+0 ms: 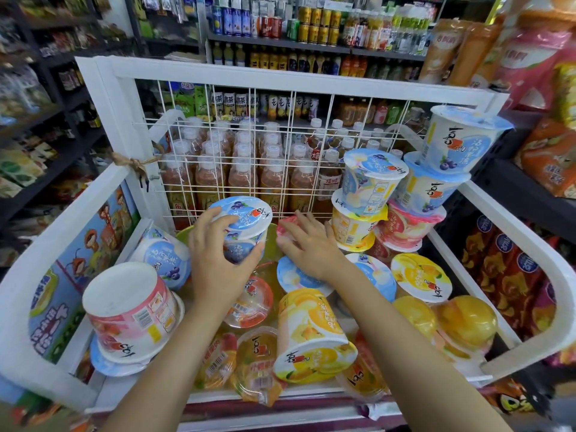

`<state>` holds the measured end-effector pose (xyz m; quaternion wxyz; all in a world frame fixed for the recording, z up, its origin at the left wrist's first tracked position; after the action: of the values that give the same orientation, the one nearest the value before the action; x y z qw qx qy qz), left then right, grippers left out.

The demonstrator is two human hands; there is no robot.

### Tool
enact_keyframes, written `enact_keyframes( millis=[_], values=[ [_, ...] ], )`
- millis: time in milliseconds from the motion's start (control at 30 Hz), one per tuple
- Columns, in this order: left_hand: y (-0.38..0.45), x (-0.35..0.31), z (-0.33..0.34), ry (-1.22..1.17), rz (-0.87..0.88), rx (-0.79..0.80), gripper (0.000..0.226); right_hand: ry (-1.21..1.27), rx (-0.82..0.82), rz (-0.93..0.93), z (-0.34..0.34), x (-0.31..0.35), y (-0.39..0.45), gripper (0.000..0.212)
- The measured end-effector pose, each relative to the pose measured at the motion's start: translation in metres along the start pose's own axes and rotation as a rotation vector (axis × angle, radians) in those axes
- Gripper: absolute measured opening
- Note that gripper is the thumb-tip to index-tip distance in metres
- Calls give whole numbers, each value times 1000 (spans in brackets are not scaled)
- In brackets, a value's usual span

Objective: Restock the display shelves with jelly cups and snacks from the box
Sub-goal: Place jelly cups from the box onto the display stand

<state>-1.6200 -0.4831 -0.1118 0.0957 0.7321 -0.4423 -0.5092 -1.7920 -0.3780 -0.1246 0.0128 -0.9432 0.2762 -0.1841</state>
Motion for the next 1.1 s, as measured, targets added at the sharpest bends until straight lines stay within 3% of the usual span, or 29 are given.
enact_keyframes(
  millis=[167, 333, 467, 600, 667, 833, 933, 1100],
  values=[
    [0, -1, 1, 25, 12, -1, 54, -196, 127, 15, 12, -3, -1, 60],
    [0, -2, 1, 54, 25, 2, 53, -225, 205, 85, 8, -1, 5, 65],
    [0, -3, 1, 67, 30, 20, 54, -138, 253, 35, 3, 0, -3, 61],
    [7, -8, -2, 35, -12, 34, 53, 353, 5, -91, -24, 5, -30, 48],
    [15, -18, 0, -3, -7, 50, 54, 474, -99, -127, -38, 6, -48, 39],
    [41, -45, 38, -46, 68, 215, 53, 321, -241, -58, -41, -18, -74, 17],
    [49, -46, 66, -30, 64, 343, 58, 252, -206, -4, -34, -35, -80, 16],
    [51, -41, 77, -6, -32, 405, 64, 188, -198, -32, -32, -45, -86, 20]
  ],
)
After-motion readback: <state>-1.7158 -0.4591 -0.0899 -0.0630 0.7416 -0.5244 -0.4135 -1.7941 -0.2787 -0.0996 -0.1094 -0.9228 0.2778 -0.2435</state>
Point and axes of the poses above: each hand's wrist, its own y-axis towards the middle knuckle, its own z-axis out of the palm, x = y × z, the point moved 4 cm from there along y, towards the middle knuckle, and after that the axes turned 8 degrees about x, right-handed, at the moved point
